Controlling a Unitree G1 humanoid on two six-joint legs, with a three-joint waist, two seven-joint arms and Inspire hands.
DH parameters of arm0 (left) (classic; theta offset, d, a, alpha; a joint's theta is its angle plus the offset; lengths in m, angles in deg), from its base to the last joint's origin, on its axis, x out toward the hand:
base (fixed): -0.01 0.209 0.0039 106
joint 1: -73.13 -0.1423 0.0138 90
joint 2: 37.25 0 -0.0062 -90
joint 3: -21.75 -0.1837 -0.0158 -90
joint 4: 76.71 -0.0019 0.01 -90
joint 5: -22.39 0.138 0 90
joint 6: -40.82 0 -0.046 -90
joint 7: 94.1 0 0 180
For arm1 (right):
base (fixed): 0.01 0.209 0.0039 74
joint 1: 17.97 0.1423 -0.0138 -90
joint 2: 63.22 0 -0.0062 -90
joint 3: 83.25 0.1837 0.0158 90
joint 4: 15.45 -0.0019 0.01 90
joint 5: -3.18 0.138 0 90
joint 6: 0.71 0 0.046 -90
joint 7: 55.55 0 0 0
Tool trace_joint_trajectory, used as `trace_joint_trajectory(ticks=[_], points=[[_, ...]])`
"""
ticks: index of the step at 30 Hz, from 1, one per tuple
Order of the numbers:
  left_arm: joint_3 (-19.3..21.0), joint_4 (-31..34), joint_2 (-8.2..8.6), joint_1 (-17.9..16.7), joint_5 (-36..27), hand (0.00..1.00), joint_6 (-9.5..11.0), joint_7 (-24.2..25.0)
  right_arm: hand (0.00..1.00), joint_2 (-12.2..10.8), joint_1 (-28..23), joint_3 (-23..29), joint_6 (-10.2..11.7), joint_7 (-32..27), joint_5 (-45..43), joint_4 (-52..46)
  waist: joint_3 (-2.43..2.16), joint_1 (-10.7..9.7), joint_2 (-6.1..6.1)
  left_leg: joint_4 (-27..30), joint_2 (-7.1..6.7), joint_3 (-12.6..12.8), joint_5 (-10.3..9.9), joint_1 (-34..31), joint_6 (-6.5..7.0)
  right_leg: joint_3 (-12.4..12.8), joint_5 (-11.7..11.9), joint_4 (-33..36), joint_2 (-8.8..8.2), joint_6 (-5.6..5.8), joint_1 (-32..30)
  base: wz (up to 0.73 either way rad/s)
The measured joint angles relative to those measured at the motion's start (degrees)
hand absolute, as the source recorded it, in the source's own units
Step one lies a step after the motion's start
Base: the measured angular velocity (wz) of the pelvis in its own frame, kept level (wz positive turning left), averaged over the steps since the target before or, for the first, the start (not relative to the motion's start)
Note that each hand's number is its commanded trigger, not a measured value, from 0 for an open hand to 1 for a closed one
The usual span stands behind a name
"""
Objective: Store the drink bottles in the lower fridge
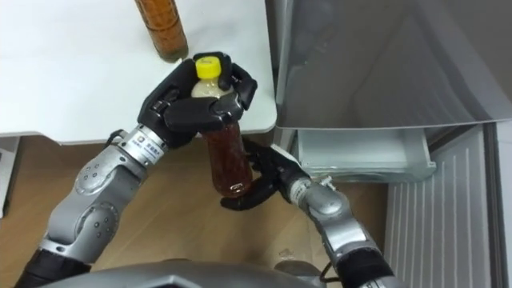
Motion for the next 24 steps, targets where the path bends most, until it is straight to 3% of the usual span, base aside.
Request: trace_joint_trajectory(ticks=[10,14,18,24], points=[[-0.02,-0.09,-0.89,-0.41,-0.66,1.0,0.08,2.66,0.0,2.75,-1.71,0.12,-1.35,8.58,-0.15,-3.98,0.26,0.31,-0.52,0.12,-0.07,-0.14,0.0,-0.53,0.0,0.16,0.0,0.1,-0.05,0.01,-0.58,0.0],[0.0,-0.09,-0.82,-0.27,-0.59,1.0,0.18,3.67,0.0,5.82,-2.2,0.14,-1.91,13.27,-0.22,-8.25,0.48,0.4,-1.42,0.36,0.01,0.02,0.0,-1.04,0.0,0.15,-0.02,0.94,-0.06,0.03,-1.46,-0.01],[-0.95,-1.63,-2.45,0.57,-0.69,1.0,1.12,3.83,0.0,7.57,-2.34,-0.35,-2.86,17.66,0.59,-14.26,0.45,0.39,-3.23,0.53,0.01,0.11,0.0,-1.13,0.0,0.15,-0.02,1.03,-0.08,0.03,-1.5,0.0],[-3.2,-4.21,-4.75,0.75,-0.61,1.0,1.09,3.78,0.0,8.13,-2.34,-1.73,-3.68,20.03,4.3,-16.96,0.34,1.51,-3.54,0.88,-0.08,0.09,0.0,-1.25,0.01,0.15,-0.02,1.03,-0.24,0.03,-1.42,0.0]])
